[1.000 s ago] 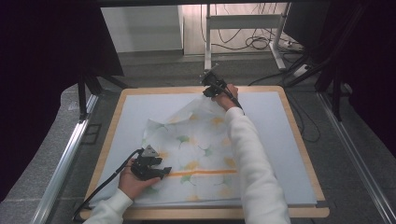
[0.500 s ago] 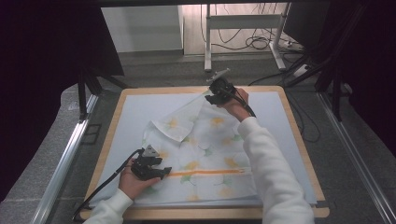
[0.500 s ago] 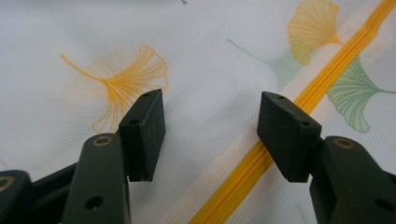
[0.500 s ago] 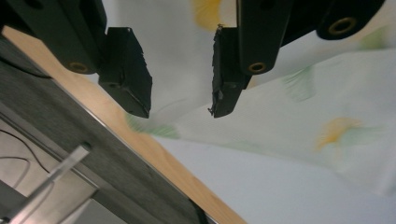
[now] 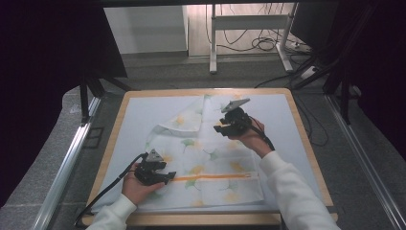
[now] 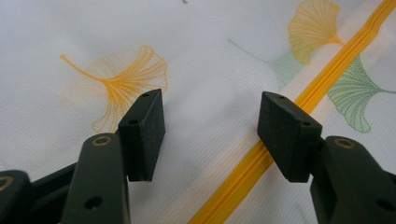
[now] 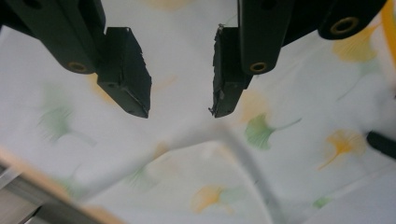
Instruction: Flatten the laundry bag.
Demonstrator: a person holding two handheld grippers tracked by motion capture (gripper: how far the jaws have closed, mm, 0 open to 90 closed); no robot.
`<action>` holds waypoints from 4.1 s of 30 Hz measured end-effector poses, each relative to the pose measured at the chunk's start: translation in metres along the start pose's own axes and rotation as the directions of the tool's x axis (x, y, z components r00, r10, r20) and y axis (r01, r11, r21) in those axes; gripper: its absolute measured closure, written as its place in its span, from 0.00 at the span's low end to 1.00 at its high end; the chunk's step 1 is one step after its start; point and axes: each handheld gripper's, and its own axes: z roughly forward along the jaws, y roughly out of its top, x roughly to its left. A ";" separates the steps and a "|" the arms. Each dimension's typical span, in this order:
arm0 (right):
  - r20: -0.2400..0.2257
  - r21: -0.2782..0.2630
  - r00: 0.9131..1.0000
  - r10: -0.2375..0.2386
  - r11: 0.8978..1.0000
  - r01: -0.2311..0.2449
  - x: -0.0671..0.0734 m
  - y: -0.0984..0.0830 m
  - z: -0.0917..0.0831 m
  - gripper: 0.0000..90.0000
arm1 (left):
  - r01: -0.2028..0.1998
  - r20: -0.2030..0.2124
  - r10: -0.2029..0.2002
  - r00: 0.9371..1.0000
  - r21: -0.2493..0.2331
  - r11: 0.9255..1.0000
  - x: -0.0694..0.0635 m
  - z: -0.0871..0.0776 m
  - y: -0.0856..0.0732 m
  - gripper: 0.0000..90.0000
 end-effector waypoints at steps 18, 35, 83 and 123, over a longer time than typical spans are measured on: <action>-0.089 0.101 0.994 0.069 0.993 -0.060 0.036 -0.080 0.007 0.98 | 0.005 0.005 -0.005 1.000 -0.006 1.000 0.000 0.000 0.000 0.44; -0.114 0.110 0.991 0.073 0.992 -0.060 0.037 -0.091 0.011 0.99 | 0.060 0.006 -0.060 0.998 -0.068 0.996 0.022 -0.007 0.017 0.68; -0.107 0.073 0.993 0.056 0.996 -0.048 0.039 -0.096 0.010 0.99 | 0.145 -0.230 -0.167 0.959 -0.109 0.983 0.150 0.033 0.111 1.00; -0.077 0.030 0.993 0.094 0.995 -0.092 0.044 -0.144 -0.079 0.98 | -0.062 0.113 0.072 0.991 -0.086 0.994 -0.006 -0.007 0.039 0.99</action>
